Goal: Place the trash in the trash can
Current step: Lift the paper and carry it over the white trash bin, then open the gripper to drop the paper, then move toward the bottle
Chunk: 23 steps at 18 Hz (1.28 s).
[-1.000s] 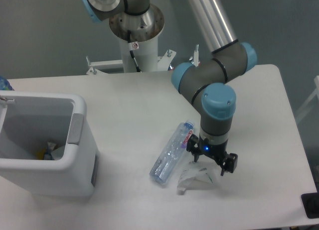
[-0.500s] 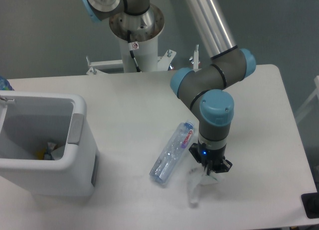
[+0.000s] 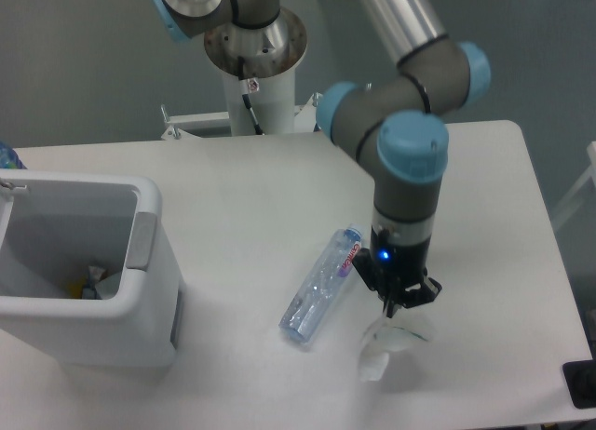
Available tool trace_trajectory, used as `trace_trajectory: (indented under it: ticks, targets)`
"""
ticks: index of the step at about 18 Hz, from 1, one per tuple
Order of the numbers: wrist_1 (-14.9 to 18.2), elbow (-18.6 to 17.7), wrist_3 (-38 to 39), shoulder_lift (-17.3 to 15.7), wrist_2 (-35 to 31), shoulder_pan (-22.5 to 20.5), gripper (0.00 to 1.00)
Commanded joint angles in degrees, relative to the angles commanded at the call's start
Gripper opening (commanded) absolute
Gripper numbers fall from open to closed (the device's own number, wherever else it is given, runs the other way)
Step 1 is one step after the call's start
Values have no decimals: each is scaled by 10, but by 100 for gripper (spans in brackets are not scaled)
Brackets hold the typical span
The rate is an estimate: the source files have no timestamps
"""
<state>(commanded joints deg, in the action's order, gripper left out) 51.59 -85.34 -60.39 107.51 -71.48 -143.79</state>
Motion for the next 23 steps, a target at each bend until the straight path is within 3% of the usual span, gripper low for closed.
trace_trajectory:
  ticks: [4, 10, 14, 18, 20, 22, 23]
  targets:
    - [3, 0, 50, -62, 71, 41, 0]
    - [3, -5, 121, -126, 86, 146, 0]
    - [3, -9, 146, -140, 80, 214, 0]
    - [3, -27, 174, -145, 79, 232, 0]
    - [2, -43, 175, -154, 82, 239, 42]
    - [1, -54, 172, -160, 84, 240, 100]
    - [1, -60, 173, -161, 84, 239, 100]
